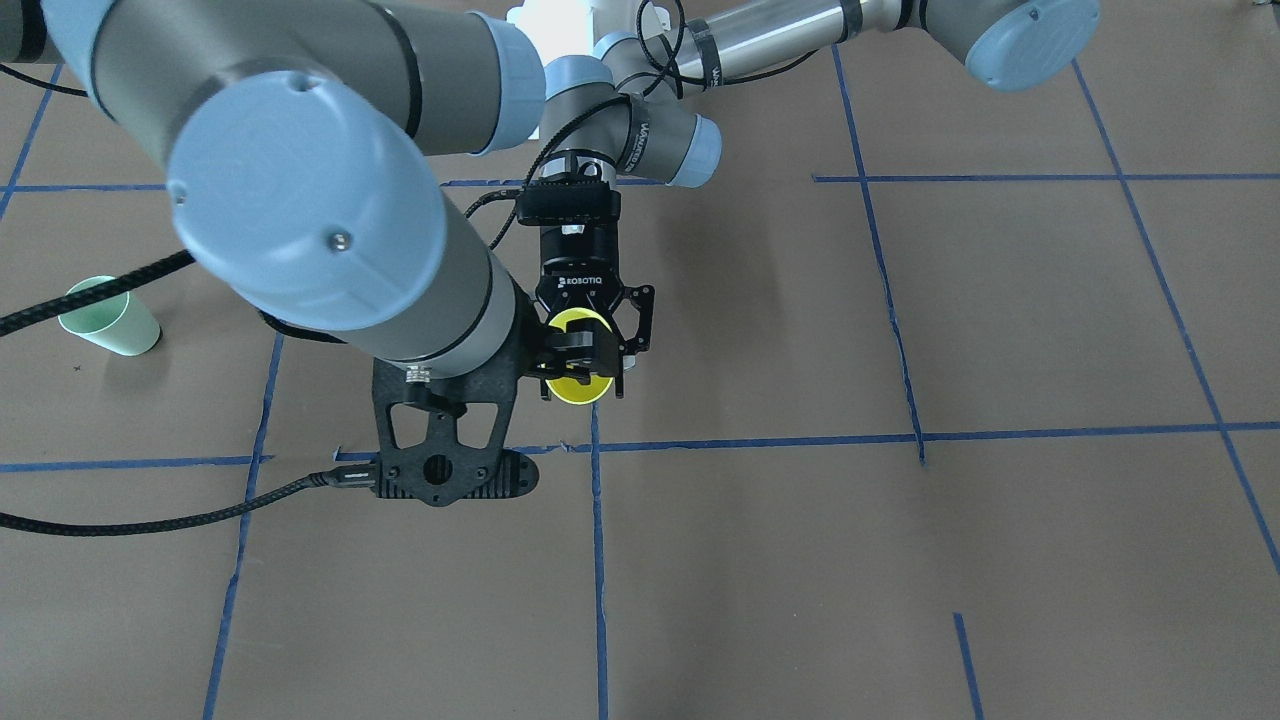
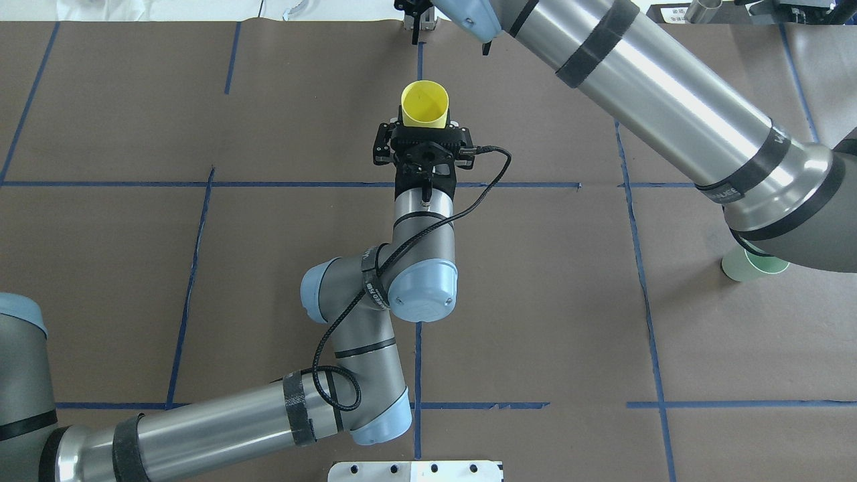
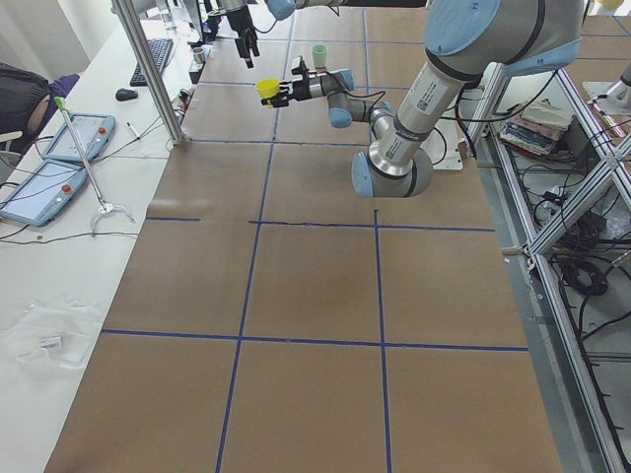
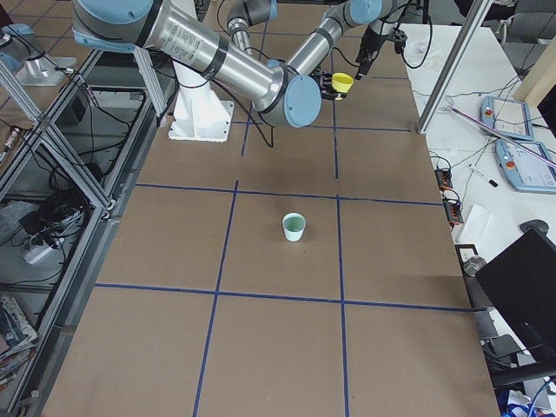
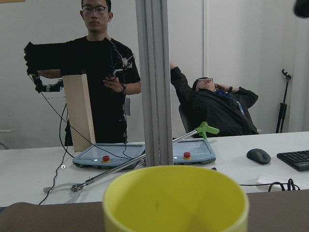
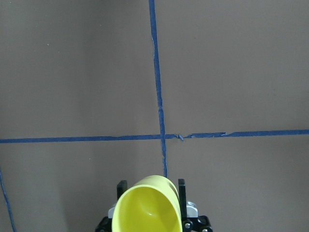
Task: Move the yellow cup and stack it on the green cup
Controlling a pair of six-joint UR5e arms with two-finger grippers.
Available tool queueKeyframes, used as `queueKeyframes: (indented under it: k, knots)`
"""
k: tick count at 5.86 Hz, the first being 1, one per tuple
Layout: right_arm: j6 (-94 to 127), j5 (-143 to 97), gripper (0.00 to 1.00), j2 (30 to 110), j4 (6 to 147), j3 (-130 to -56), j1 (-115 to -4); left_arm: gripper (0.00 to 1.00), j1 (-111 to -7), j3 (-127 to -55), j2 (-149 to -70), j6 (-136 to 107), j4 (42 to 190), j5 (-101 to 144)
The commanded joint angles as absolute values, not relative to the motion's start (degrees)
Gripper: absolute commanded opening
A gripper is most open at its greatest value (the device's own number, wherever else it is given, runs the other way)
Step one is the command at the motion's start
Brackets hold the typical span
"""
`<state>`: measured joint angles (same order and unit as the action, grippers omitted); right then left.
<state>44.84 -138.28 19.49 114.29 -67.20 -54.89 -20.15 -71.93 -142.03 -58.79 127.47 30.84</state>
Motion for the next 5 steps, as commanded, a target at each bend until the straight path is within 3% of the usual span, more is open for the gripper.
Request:
queueKeyframes:
  k: [1, 5]
  knots:
    - [45.4, -137.6, 0.98, 18.9, 114.6, -66.2, -54.0, 0.42, -20.2, -71.9, -142.0, -58.9, 127.6, 30.8]
    - [45.4, -136.9, 0.97, 19.3, 117.1, -66.8, -54.0, 0.42, -20.2, -72.0, -141.4, -59.1, 127.9, 30.9]
